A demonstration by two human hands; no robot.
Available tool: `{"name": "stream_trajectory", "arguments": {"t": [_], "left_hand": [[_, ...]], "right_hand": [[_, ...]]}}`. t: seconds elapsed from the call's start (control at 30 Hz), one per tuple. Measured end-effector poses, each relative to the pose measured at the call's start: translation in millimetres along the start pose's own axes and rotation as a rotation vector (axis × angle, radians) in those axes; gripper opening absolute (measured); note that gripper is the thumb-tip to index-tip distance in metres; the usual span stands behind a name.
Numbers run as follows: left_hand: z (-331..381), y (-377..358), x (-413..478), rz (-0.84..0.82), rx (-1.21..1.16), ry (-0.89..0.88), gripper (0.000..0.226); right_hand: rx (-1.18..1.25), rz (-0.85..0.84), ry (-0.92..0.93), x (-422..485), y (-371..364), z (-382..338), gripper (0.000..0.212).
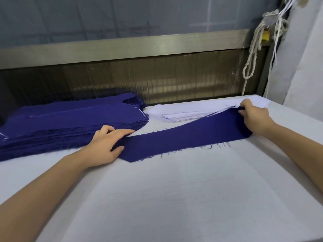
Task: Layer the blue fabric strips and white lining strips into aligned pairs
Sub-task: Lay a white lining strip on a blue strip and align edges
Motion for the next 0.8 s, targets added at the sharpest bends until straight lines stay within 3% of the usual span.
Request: {"name": "stream_trajectory", "arguments": {"t": [0.2, 0.47, 0.67, 0.8], "left_hand": [[1.6, -3.4, 1.0, -0.064, -0.004, 0.014, 0.066], [1.2, -2.9, -1.1, 0.031, -0.072, 0.027, 0.062], [0.3, 3.2, 0.4, 0.06, -0.034, 0.042, 0.035], [-4.9, 9.4, -2.9, 0.162, -0.184, 0.01, 0.011]], "right_hand": [[0.294, 0.121, 0.113, -6.4, 8.1, -8.3, 0.006], [0.349, 0.154, 0.166, -7.0, 8.8, -5.7, 0.008], [0.369, 0.136, 0.158, -6.6, 6.9, -4.0, 0.01], [0.37, 0.132, 0.163, -8.9, 6.3, -6.8, 0.001]]}}
Point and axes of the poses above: each hand's wrist, its own x-axis towards the middle knuckle, its own y-axis out of the back of the hand, z = x × y, the point moved 2 cm from there along x, towards the middle knuckle, and after that the axes turned 14 degrees about -z, right-handed, at the moved point
